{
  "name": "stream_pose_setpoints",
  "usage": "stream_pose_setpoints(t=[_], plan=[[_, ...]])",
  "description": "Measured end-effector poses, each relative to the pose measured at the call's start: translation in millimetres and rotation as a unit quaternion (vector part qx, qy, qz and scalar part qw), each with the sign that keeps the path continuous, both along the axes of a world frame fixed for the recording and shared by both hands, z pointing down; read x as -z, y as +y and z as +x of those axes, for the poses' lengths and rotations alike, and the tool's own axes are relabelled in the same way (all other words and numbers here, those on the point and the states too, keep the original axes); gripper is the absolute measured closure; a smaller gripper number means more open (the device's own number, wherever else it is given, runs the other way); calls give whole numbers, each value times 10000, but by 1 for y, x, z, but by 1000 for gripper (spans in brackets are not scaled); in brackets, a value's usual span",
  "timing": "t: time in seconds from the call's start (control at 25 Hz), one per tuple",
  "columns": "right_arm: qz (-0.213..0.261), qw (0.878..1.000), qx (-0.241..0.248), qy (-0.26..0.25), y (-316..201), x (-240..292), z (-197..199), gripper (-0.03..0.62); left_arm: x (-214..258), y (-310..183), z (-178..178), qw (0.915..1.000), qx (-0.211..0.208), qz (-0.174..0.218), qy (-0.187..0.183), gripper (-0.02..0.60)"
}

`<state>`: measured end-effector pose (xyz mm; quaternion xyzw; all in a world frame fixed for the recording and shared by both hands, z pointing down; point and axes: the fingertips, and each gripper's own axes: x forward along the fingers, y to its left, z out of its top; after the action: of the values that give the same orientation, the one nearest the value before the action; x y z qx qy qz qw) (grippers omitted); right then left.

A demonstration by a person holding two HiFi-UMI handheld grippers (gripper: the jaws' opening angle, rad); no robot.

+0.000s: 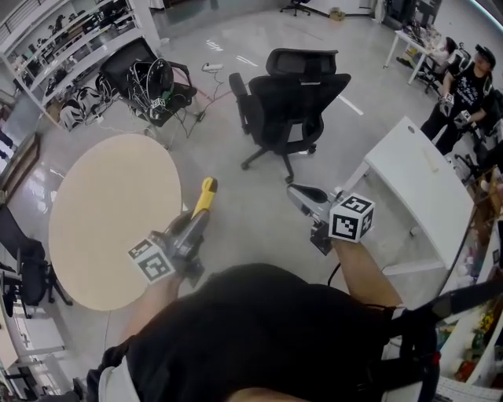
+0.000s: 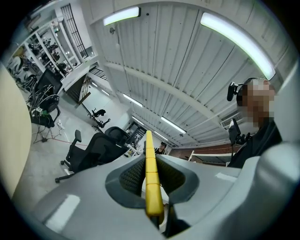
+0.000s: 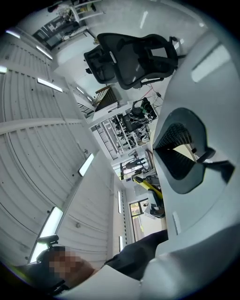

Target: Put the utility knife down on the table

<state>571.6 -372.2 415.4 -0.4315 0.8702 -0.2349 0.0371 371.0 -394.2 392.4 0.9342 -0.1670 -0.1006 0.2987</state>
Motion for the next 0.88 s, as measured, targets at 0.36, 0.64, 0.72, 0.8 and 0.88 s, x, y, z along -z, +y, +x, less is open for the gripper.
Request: stream_pose_setpoints(t=[0.36,0.64,0.72,0.8,0.88], plan=[[14,9979,-582,281,-79,12,-47,579,-12,-102,-44,9980,-525,-85,336,525],[124,9959,-772,444,-119,27,-72,579,2,-160,-49,9941,-1004,118,390,525],[144,9957,-722,554,-120,31,-66,579,6,-159,-44,9944,-908,111,531,525],[144,9959,-695,557,-121,34,-55,580,4,-157,-42,9957,-746,64,549,525],[153,9963,-595,602,-120,35,-45,580,1,-157,-43,9975,-514,65,475,525]])
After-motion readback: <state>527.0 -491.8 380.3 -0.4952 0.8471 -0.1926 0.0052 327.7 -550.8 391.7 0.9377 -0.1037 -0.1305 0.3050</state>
